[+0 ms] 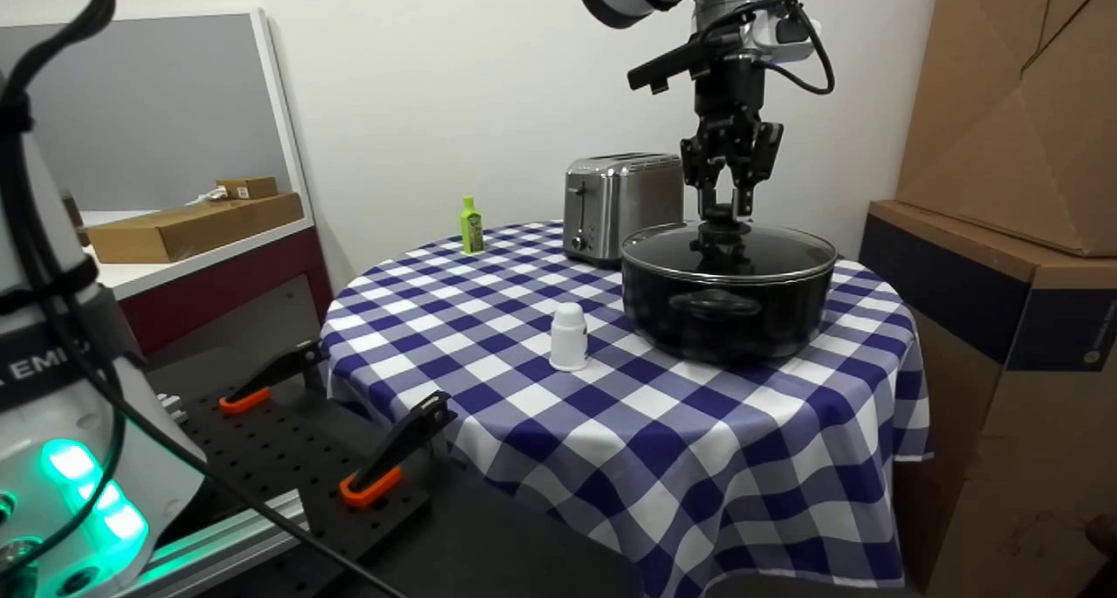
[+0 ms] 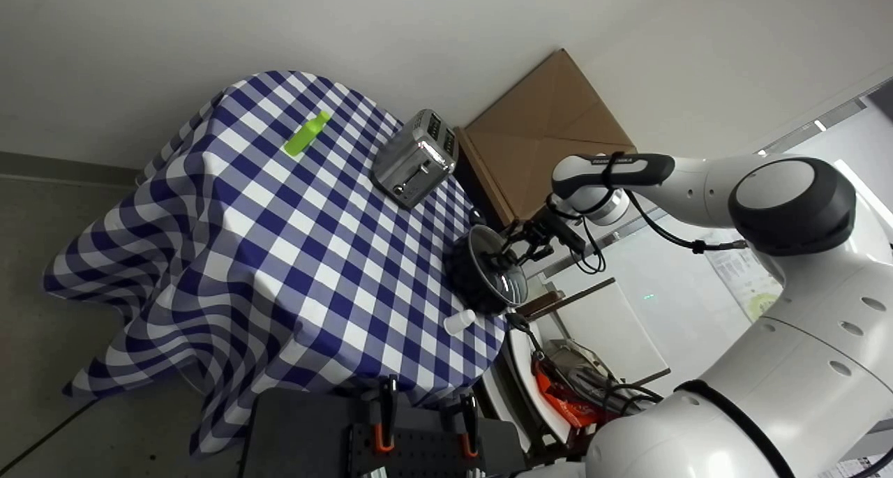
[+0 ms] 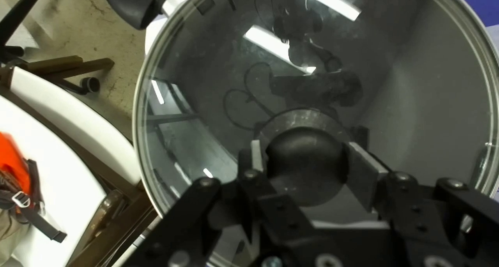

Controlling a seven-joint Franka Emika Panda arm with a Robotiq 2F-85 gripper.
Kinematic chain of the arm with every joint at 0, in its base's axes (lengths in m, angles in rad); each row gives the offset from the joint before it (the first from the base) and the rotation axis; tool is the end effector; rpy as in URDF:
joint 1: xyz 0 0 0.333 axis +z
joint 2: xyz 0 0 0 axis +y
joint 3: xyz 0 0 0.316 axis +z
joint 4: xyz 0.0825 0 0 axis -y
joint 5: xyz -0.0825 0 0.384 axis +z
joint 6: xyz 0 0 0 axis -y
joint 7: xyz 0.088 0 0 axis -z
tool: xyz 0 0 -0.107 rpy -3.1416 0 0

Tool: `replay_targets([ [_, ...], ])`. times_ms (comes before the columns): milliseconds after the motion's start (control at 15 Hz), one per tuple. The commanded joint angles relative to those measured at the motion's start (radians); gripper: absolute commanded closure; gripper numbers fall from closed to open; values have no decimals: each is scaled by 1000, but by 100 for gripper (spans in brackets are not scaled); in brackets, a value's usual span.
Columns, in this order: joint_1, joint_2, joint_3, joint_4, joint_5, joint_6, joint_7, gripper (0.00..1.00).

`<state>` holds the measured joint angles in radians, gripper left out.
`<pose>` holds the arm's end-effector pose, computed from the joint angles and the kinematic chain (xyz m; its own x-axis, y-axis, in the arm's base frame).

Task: Put the glass lid on the black pot

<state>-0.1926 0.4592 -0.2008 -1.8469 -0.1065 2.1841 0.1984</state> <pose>0.5824 -0.2380 0.2722 0.8655 -0.4936 -0.0858 -0.4725 -0.8611 0.1876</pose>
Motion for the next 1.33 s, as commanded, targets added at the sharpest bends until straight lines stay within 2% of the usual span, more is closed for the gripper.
replay_targets([
  [0, 12, 0, 2, 1, 16, 7, 9, 16],
  [133, 11, -7, 6, -2, 25, 9, 2, 2],
  [200, 11, -12, 7, -6, 28, 9, 1, 0],
  [467, 21, -79, 4, -47, 8, 20, -8, 0],
  [800, 109, -258, 2, -170, -141, 54, 67, 0],
  [1067, 190, -416, 68, -254, -221, 43, 177, 0],
  [1267, 220, -526, 142, -292, -127, 1, 274, 0],
])
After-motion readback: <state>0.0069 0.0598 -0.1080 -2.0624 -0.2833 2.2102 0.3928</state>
